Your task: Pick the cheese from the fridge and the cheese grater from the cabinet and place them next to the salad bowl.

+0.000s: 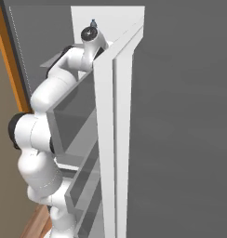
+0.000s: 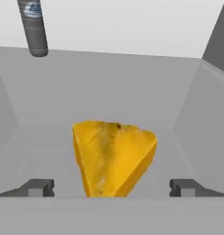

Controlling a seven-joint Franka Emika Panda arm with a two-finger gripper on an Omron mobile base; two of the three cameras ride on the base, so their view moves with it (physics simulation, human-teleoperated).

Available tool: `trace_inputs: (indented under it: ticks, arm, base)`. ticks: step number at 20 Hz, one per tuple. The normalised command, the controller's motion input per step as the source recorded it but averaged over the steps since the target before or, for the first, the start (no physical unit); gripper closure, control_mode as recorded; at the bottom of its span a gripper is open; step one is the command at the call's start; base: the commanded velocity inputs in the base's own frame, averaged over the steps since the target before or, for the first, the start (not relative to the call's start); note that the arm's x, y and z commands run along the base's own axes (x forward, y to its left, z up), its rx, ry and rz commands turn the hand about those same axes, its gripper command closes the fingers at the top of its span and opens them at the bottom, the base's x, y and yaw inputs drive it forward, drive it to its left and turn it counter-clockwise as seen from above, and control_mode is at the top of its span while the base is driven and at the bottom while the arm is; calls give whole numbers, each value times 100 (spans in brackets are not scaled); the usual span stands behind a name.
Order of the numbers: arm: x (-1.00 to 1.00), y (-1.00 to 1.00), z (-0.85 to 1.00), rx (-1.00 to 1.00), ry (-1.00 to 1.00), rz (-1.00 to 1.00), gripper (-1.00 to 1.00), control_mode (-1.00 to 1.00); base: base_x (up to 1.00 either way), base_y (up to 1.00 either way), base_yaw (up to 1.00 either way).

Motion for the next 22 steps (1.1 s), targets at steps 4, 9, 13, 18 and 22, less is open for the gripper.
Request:
trace_inputs:
  ticks: [4,9,13,18,22]
  arm:
    - [41,-12,-15,0,2,0,-100,-100]
    - [44,-1,-24,0,0,0,100,-100]
    - [44,0,-22,0,0,0,100,-100]
    - [-7,0,-21,0,-2,0,100,-100]
    - [-83,0,-4,0,-20,0,100,-100]
  base:
    - [0,0,0]
    - [0,0,0]
    - [0,0,0]
    - [0,0,0]
    - [0,0,0]
